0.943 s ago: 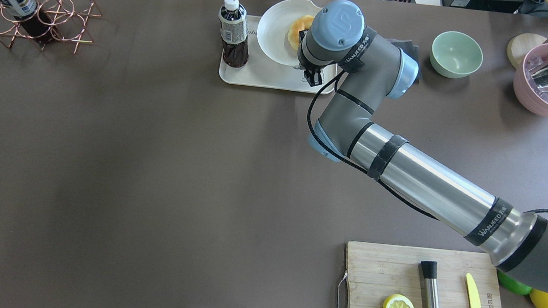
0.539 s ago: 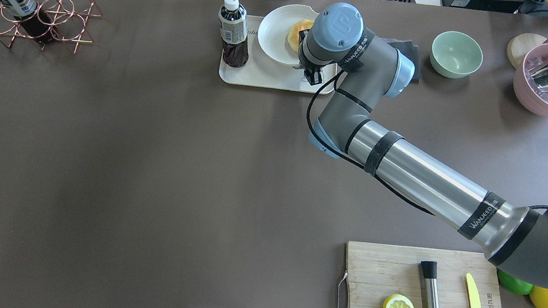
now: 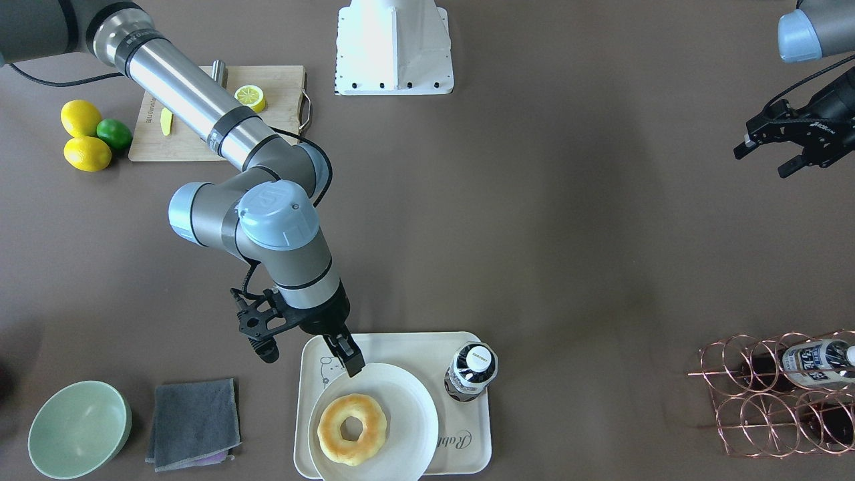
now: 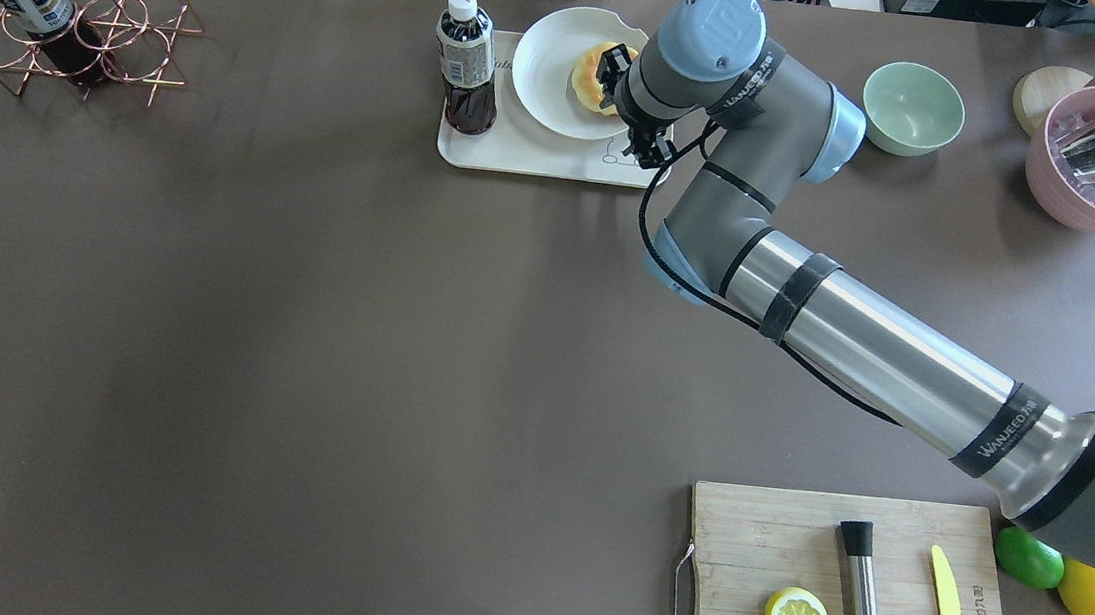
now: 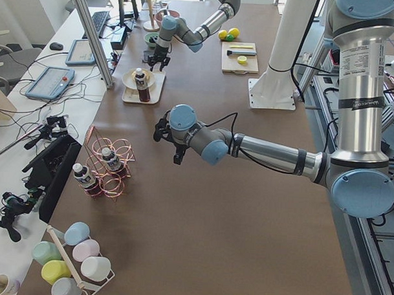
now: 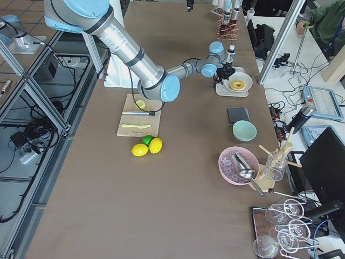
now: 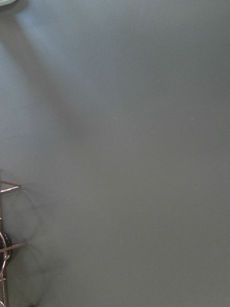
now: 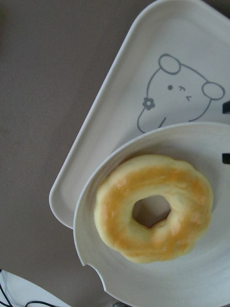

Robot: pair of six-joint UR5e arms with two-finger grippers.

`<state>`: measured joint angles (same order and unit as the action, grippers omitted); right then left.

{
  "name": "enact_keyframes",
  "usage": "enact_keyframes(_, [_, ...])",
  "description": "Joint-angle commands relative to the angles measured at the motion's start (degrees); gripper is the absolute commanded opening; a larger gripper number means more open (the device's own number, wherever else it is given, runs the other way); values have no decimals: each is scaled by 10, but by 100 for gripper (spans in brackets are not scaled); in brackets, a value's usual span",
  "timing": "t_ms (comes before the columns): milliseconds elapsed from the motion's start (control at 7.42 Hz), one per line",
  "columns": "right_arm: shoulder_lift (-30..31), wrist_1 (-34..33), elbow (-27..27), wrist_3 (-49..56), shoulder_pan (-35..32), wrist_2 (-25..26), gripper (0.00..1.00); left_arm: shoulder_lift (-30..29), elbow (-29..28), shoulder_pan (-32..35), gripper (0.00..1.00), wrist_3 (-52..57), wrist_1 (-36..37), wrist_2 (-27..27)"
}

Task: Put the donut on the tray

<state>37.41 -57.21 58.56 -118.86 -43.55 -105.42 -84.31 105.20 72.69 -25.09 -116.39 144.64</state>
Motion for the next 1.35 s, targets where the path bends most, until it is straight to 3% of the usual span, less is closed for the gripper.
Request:
enact_keyframes(0, [92,-109,143,141,-49,-79,100,-3,-70,55,98,128,12,3])
enact_keyframes(270, [179,-160,231,268,-108,-146,100,-5,-111,112,98,246,61,-4])
enact_keyframes(404, [261,-177,295,365,-149,-178,100,-9,-112,140,98,319,121,-8])
enact_keyframes(674, [403,-216,384,578,-250,-228,100,-11,-107,171,98,411,192,-72])
enact_keyframes(943, [489,-289,402,853,-354,-233,100,-16,-106,197,98,430,238,-81])
enact_keyframes(1213, [520,-364,396,1045,-437,-227,100,-13,-108,216,98,418,251,-79])
